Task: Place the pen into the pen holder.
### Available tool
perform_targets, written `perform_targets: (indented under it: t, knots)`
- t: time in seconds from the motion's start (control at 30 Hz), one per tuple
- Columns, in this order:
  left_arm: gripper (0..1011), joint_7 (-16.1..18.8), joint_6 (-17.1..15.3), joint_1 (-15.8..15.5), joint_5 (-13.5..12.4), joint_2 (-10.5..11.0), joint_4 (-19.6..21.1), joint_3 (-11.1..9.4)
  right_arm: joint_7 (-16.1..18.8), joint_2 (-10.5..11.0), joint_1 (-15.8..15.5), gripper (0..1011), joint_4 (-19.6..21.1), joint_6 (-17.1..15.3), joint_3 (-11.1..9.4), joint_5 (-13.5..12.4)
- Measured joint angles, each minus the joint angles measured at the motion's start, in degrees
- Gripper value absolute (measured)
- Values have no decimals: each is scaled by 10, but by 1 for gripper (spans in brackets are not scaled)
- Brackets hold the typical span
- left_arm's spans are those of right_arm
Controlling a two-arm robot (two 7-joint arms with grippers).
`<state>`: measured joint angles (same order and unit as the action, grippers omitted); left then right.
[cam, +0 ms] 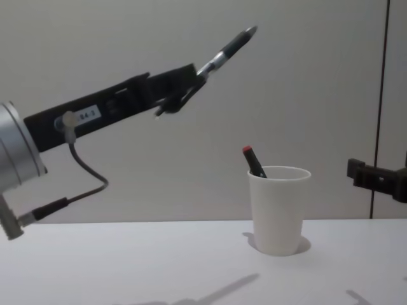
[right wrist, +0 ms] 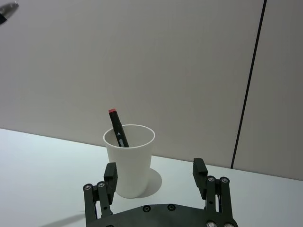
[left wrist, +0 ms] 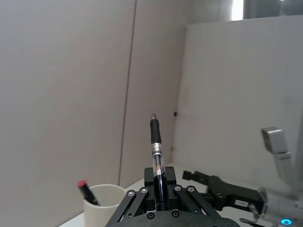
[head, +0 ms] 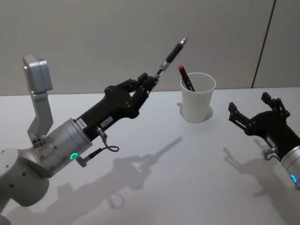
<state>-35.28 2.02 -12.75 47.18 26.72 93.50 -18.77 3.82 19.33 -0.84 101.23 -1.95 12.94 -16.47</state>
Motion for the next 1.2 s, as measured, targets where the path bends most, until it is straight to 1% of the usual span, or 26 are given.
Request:
perform_targets:
  t: [0.03, 0.13, 0.3, 0.33, 0.37, 0.43, 0.47, 0.63, 0.87, 1.1, 1.2]
  knots:
    - [145, -13, -1, -2, 3, -2, -1, -1, 0, 0, 0, 1001, 0, 0, 0, 0]
    - [145, -30, -3, -5, 8, -4, -3, -3, 0, 0, 0, 1001, 0, 0, 0, 0]
    - [145, -74, -11, -14, 15, -10, -8, -8, 0, 0, 0, 1001, 0, 0, 0, 0]
    - [144, -78, -12, -15, 15, -11, -9, -9, 0, 0, 0, 1001, 0, 0, 0, 0]
    - [145, -92, -15, -19, 16, -14, -10, -11, 0, 0, 0, 1001, 0, 0, 0, 0]
    - [145, -103, -19, -22, 16, -16, -13, -13, 0, 0, 0, 1002, 0, 0, 0, 0]
    - [145, -116, -22, -25, 16, -19, -15, -15, 0, 0, 0, 1001, 0, 0, 0, 0]
    - [145, -151, -34, -36, 13, -29, -21, -24, 0, 0, 0, 1001, 0, 0, 0, 0]
    - [145, -179, -43, -45, 7, -37, -26, -31, 0, 0, 0, 1001, 0, 0, 0, 0]
    - [144, -195, -48, -51, 5, -42, -28, -35, 1, 0, 0, 1001, 0, 0, 0, 0]
    - [145, -199, -50, -53, 4, -43, -29, -36, 6, 0, 0, 1002, 0, 1, -1, -4]
